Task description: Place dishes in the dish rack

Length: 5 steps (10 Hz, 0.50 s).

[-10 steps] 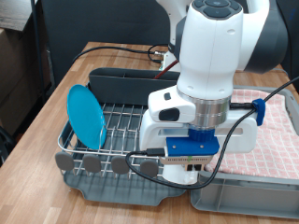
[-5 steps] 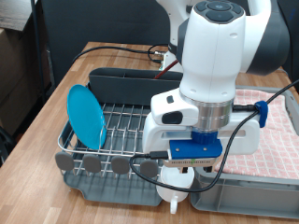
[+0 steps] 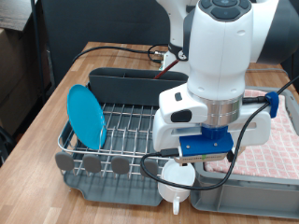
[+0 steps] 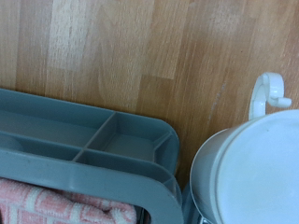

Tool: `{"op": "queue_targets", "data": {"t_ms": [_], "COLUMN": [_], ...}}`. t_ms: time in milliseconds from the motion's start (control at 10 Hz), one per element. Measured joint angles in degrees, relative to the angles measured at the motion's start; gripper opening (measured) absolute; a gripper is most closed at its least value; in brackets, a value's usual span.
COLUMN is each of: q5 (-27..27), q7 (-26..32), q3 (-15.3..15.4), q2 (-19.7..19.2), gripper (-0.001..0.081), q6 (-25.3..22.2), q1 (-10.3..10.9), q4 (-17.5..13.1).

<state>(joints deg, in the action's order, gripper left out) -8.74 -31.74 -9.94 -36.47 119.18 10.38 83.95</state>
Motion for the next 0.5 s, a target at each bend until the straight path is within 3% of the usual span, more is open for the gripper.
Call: {"op": "queue_targets", "data": {"t_ms": [500], "q5": [1.0], "q7": [-1.6], "q3": [-0.8], "q2": [4.0], "gripper": [0.0803], "q6": [-4.0], "q1": [1.0], "q4": [-1.3]}}
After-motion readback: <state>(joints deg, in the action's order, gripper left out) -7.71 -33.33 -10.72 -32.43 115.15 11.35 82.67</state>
